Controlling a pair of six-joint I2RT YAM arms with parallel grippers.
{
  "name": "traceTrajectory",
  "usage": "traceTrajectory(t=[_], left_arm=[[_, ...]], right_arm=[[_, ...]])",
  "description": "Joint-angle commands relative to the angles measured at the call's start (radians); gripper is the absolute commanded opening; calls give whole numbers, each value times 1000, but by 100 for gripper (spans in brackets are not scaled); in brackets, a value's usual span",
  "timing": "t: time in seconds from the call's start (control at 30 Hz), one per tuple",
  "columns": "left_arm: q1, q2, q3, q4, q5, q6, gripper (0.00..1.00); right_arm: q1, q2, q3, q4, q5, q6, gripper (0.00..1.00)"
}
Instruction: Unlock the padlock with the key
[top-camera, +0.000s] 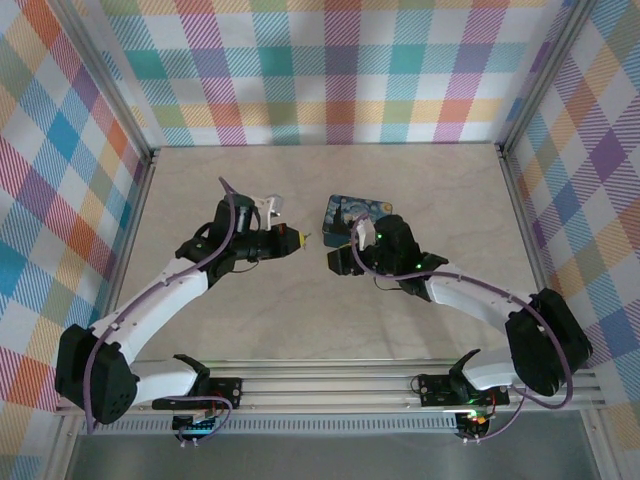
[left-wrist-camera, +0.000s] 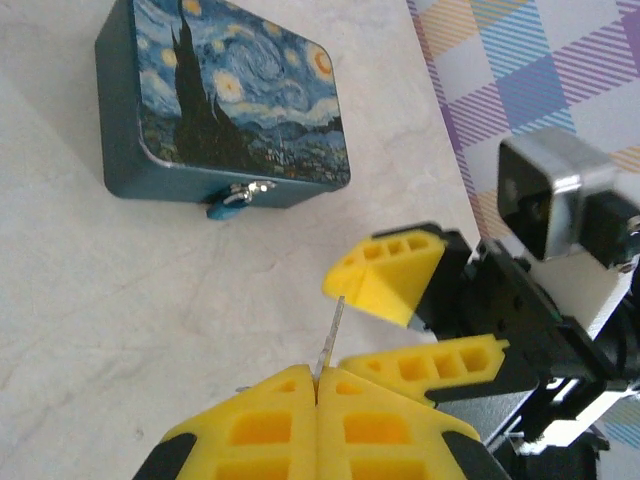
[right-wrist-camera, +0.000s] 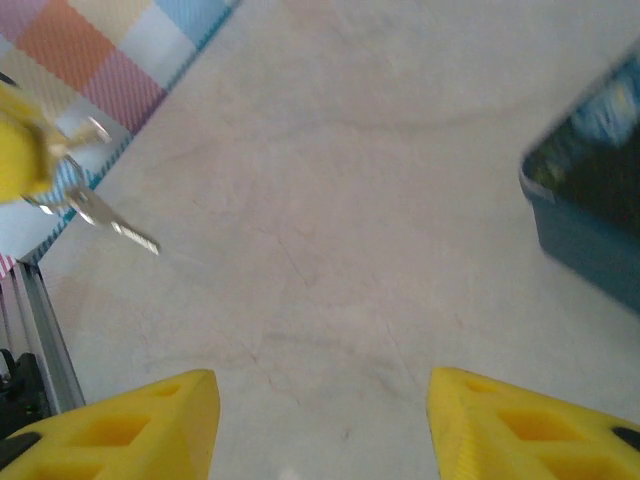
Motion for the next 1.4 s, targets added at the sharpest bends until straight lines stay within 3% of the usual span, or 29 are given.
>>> traceTrajectory(t=[0.0, 0.27, 0.47, 0.93, 1.37], left_arm=[[2, -46, 35, -51, 49, -50, 0], [-1, -94, 31, -48, 42, -85, 0], [-1, -115, 33, -55, 50, -89, 0], [0, -169, 28, -93, 61, -88, 0], [0, -175, 22, -96, 56, -91, 0]], right_arm=[[32, 25, -8, 255, -62, -147, 56], [91, 84, 28, 302, -177, -253, 56], [121, 95, 43, 303, -148, -311, 54], [126, 178, 103, 390, -97, -345, 37], [149, 167, 102, 383, -117, -398, 38]])
